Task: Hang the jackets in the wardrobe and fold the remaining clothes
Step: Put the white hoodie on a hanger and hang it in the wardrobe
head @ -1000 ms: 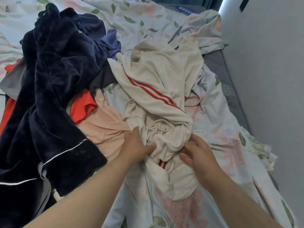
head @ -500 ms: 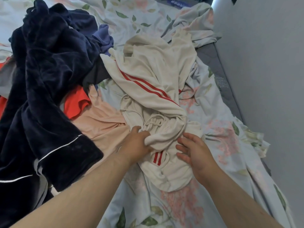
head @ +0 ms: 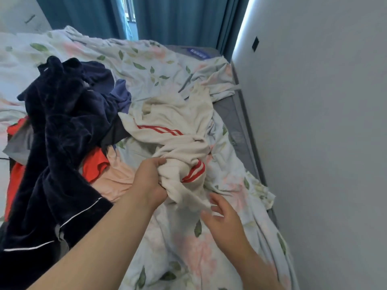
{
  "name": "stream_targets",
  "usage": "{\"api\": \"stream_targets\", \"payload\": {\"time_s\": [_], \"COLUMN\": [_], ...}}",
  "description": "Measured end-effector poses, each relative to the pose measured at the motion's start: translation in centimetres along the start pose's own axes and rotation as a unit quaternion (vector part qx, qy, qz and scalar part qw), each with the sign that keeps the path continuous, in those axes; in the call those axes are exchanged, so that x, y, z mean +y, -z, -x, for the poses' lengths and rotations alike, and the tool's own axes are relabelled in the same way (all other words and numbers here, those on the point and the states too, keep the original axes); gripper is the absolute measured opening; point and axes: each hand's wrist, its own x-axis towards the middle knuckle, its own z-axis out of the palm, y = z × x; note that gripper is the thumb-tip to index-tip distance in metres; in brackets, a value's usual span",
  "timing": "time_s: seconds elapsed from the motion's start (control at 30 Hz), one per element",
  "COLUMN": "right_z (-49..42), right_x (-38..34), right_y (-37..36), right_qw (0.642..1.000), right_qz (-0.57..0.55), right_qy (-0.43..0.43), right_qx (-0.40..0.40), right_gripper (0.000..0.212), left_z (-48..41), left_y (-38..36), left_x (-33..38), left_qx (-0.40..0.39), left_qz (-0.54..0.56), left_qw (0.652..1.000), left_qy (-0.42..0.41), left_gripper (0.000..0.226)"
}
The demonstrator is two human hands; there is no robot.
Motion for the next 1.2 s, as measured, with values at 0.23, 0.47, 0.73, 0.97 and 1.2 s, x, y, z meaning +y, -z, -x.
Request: {"api": "stream_targets", "payload": {"time_s": [0.23, 0.47, 0.73, 0.97, 1.2], "right_z": [5.5, 11.2, 19.6, 26.8, 30.2], "right_x": [-14.7, -32.4, -47.1, -55.2, -56.9], "right_y": [3.7, 9.5, 17.0, 18.0, 17.2], "right_qw": [0.986, 0.928, 0.918, 0.908, 0.881], "right_qz": [0.093, -0.043, -0.157, -0.260, -0.217], "right_qy": [0.135, 0.325, 0.358, 0.290, 0.269], "right_qx": [0.034, 0.177, 0.067, -0.153, -0.322], "right_gripper": [0.113, 0.049, 0.036, 0.023, 0.033], "left_z": [16.2, 33.6, 46.9, 53.0, 57.8], "left_y": [-10.9, -17.0, -15.6, -11.3, -12.0], "left_x": [6.8, 12.3, 19.2, 15.9, 14.3], "left_qx": [-0.109, -0.231, -0.310, 0.072, -0.108], "left_qz": [-0.016, -0.152, -0.319, -0.304, -0.235], "left_qw": [0.992, 0.939, 0.836, 0.549, 0.631], "left_qy": [-0.061, -0.206, -0.321, -0.775, -0.732], "left_gripper": [0.013, 0.010, 0.018, 0.060, 0.018]}}
